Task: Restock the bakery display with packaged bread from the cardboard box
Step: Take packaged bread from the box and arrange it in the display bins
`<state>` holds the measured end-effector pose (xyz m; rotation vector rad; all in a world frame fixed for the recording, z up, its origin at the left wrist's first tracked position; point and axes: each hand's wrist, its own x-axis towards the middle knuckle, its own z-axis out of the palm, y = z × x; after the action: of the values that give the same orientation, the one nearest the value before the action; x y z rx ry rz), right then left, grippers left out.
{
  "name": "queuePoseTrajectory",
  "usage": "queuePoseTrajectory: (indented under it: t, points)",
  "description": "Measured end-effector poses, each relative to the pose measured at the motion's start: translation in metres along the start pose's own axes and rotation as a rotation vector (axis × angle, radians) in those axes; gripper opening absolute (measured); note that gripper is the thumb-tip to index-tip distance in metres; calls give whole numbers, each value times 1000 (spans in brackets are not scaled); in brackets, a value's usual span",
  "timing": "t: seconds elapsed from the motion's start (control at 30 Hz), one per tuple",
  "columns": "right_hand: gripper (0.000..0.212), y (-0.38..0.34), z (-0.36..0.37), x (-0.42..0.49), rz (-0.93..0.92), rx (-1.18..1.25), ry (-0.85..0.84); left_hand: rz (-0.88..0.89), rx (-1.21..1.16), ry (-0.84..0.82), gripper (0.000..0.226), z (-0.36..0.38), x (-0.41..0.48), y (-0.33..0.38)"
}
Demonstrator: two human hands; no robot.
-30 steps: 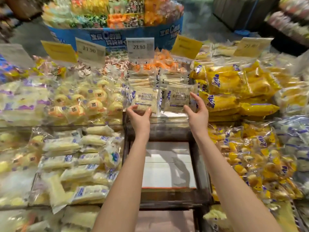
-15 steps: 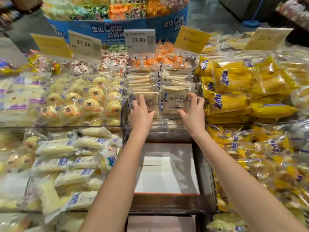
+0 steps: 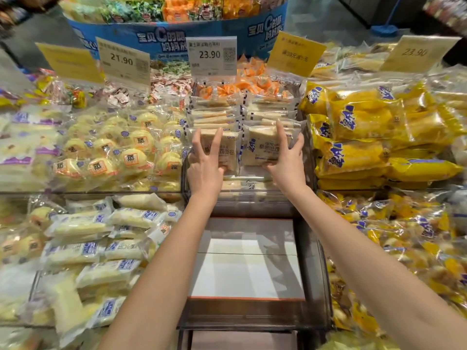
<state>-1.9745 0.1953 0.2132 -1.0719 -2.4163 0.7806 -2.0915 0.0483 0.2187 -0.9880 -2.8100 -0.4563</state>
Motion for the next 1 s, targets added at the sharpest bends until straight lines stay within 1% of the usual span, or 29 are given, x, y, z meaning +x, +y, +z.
queuePoseTrajectory:
  t: [0.1, 0.23, 0.4, 0.5, 0.67, 0.73, 0.93, 1.0]
  points:
    - [109, 5, 0, 6, -45, 33, -8, -6, -5, 34, 106, 5, 9, -4]
    - [107, 6, 1, 11, -42, 49, -19, -38, -28, 36, 110, 8, 14, -1]
    - [107, -2, 5, -1, -46, -97, -36, -41, -17, -25, 116, -1, 1, 5]
    - [108, -6, -1, -9, -8, -177, -56, -20, -26, -48, 116, -11, -12, 4]
    - [95, -20, -26, -36, 24, -178, -39, -24, -59, -46, 98, -30, -35, 1]
    - [90, -22, -41, -50, 15, -159, -61, -52, -74, -68, 88, -45, -49, 8]
    - [76, -14, -98, -110, -129, -107, -131, -87, -120, -15, 71, -83, -115, 38]
    - [73, -8, -114, -137, -167, -81, -139, -71, -110, -15, 68, -88, -143, 49]
